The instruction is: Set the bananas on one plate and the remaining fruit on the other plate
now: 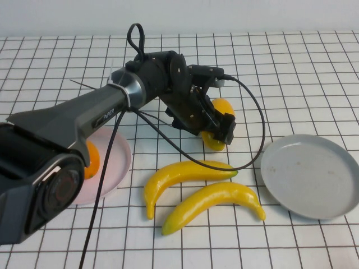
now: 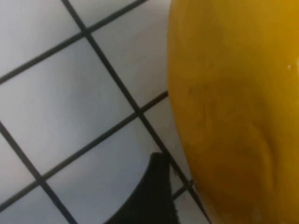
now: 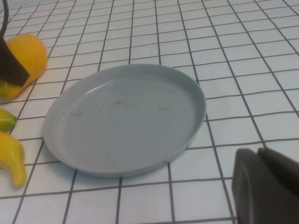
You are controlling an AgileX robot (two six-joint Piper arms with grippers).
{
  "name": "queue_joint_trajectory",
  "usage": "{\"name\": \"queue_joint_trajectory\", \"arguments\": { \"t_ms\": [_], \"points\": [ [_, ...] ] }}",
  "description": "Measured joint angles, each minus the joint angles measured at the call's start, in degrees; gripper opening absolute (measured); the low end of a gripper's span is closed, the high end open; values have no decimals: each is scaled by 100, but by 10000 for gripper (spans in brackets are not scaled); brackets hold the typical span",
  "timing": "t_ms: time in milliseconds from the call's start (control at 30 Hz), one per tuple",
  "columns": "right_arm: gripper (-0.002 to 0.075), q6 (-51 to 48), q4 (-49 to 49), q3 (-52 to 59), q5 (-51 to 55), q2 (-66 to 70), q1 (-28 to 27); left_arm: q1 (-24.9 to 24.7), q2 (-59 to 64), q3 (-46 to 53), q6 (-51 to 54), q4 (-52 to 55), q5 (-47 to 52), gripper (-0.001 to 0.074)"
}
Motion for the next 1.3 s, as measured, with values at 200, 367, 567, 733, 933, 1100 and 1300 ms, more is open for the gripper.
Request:
{"name": "queue_joint_trajectory", "arguments": {
  "t_ms": [200,367,567,733,933,1100,1300],
  "points": [
    [-15,0,0,0,0,0,0,0,15,-10,19,56,0,638],
    [-15,0,0,0,0,0,0,0,15,-10,28,33,0,490],
    [-15,0,0,0,0,0,0,0,15,-240,71,97,511,490],
    [-15,0,0,0,0,0,0,0,-387,-583,-417,1069,1561,490],
    [-15,0,0,0,0,0,0,0,-1109,-619,-1155,2382,2075,490],
    [-15,0,0,0,0,0,0,0,-1772,189,-1626,2951,2075,490],
    [-15,0,0,0,0,0,0,0,-2881,2613,-2548,3249,1220,490]
  ]
}}
